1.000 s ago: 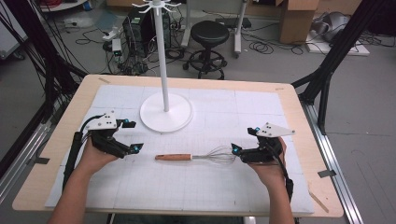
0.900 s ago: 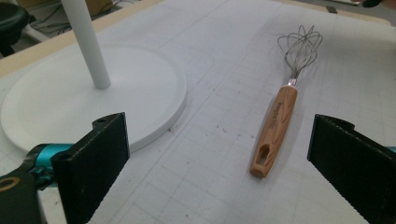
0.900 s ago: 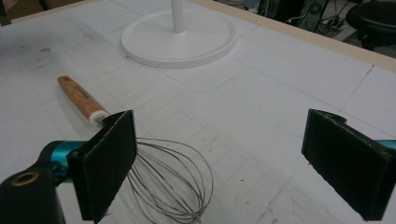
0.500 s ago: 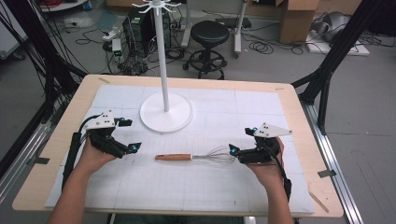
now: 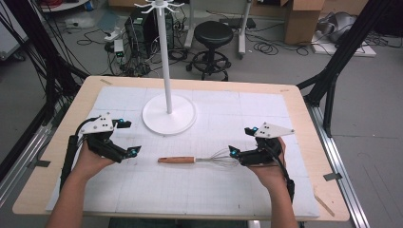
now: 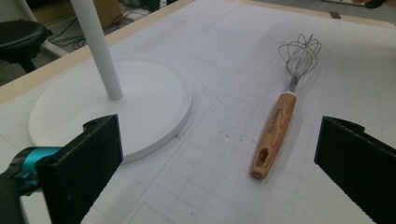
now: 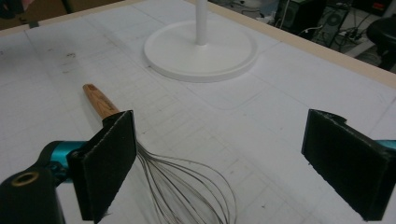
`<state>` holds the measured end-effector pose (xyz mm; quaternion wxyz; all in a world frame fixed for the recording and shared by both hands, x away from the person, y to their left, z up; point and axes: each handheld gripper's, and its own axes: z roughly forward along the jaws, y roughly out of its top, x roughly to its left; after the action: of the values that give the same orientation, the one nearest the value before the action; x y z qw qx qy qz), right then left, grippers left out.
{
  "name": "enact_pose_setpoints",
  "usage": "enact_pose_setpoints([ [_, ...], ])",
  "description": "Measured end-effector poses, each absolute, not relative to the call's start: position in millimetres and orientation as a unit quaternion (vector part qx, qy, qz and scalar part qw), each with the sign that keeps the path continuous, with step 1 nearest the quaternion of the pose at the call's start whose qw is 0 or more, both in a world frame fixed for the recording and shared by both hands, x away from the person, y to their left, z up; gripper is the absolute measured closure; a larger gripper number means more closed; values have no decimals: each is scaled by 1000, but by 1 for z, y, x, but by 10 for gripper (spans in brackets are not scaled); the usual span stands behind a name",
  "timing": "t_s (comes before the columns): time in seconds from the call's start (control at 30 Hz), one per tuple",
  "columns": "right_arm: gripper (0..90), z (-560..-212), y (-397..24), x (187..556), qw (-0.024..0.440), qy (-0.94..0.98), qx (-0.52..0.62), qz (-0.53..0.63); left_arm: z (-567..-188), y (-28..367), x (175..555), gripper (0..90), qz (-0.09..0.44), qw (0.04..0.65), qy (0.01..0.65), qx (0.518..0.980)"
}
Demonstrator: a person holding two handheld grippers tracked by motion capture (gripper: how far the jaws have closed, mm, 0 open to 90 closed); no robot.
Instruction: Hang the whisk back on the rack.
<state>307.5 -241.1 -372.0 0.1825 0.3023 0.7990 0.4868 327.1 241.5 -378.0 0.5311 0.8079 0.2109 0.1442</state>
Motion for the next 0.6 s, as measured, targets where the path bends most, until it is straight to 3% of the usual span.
enact_pose_setpoints([
  [0.6,92,-364,-181,338,128,862,233,432,-376,247,327,17,143,548,211,797],
])
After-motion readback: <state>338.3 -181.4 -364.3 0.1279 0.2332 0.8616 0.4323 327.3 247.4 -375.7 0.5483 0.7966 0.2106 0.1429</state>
